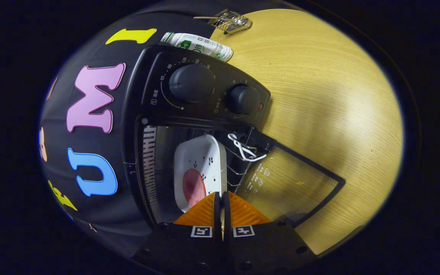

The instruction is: Open the toaster oven, put the food inside, and close the toaster oven door.

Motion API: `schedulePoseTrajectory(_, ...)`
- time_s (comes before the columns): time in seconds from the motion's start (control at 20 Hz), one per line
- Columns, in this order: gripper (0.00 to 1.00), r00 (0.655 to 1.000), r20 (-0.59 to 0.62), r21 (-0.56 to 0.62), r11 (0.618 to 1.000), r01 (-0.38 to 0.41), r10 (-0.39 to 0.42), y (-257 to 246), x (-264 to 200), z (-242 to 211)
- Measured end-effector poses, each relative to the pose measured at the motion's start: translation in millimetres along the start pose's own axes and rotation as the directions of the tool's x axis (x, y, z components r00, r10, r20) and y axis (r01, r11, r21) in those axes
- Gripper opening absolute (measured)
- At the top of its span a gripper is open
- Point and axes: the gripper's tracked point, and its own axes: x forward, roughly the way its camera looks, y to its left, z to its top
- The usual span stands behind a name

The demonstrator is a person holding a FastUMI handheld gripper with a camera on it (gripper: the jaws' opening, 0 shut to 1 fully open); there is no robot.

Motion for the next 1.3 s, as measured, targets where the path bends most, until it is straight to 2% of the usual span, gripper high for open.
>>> schedulePoseTrajectory(0.25,0.08,0.999,0.045,0.025,0.999,-0.032,0.031,18,17,-1)
schedulePoseTrajectory(0.5,0.14,0.995,0.005,0.022,0.995,-0.096,0.096,36,12,-15)
schedulePoseTrajectory(0.55,0.25,0.995,-0.017,0.009,0.995,-0.101,0.102,36,7,-21)
schedulePoseTrajectory(0.6,0.26,0.993,-0.037,-0.006,0.994,-0.109,0.109,35,2,-29)
schedulePoseTrajectory(0.65,0.37,0.992,-0.054,-0.03,0.993,-0.114,0.113,33,-4,-34)
schedulePoseTrajectory(0.7,0.42,0.989,-0.071,-0.052,0.99,-0.13,0.126,34,-12,-41)
schedulePoseTrajectory(0.8,0.75,0.984,-0.108,-0.097,0.983,-0.153,0.142,33,-27,-54)
schedulePoseTrajectory(0.85,0.88,0.982,-0.122,-0.121,0.979,-0.162,0.147,31,-33,-59)
schedulePoseTrajectory(0.9,0.95,0.979,-0.136,-0.143,0.975,-0.172,0.153,30,-44,-63)
schedulePoseTrajectory(0.95,0.99,0.978,-0.144,-0.169,0.97,-0.176,0.152,27,-52,-66)
schedulePoseTrajectory(1.15,0.98,0.978,-0.142,-0.271,0.944,-0.186,0.151,17,-76,-69)
schedulePoseTrajectory(1.3,0.98,0.981,-0.15,-0.387,0.905,-0.176,0.126,4,-87,-75)
